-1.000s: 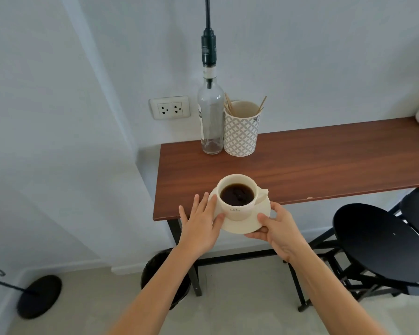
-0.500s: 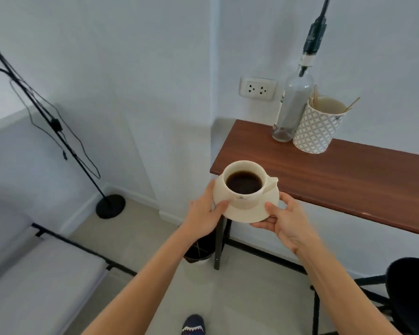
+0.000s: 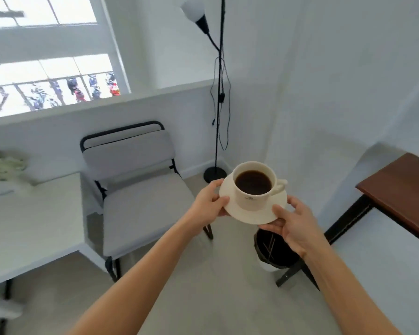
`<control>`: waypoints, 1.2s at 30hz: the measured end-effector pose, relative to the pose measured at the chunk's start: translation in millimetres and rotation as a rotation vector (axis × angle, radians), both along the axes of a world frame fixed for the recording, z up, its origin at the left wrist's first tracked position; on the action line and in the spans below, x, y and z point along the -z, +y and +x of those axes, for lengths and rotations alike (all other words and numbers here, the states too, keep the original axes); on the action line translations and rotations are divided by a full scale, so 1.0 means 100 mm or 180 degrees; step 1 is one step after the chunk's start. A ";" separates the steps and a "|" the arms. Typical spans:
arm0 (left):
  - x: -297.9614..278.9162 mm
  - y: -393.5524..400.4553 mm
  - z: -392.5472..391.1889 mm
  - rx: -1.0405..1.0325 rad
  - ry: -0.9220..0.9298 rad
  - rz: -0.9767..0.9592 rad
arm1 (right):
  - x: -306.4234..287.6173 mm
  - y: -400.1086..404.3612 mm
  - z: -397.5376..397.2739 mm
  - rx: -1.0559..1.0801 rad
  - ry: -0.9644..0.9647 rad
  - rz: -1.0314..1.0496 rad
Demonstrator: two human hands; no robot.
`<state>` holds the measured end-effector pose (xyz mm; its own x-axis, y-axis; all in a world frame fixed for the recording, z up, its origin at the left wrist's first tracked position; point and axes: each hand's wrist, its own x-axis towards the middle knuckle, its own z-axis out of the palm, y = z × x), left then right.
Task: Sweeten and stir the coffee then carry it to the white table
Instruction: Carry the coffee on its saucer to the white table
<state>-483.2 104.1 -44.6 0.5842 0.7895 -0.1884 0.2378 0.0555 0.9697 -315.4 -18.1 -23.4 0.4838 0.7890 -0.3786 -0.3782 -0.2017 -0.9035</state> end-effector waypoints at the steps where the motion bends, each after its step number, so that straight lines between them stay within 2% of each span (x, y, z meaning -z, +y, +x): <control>1: -0.01 0.05 -0.24 -0.0123 -0.0005 -0.0013 | -0.01 0.12 -0.19 -0.0133 0.0011 0.0021; 10: 0.02 0.47 -2.52 -0.1049 -0.0034 -0.0035 | 0.14 1.07 -2.21 -0.1050 0.0145 0.0126; 17: 0.17 0.74 -4.04 -0.1610 0.0051 -0.0078 | 0.29 1.73 -3.64 -0.1648 0.0196 -0.0031; 27: 0.70 1.42 -5.57 -0.2342 0.0175 -0.0218 | 0.77 2.82 -5.17 -0.2342 0.0156 -0.0258; 36: 1.17 2.19 -6.61 -0.2790 0.0388 -0.0478 | 1.31 3.91 -6.25 -0.2864 0.0006 -0.0569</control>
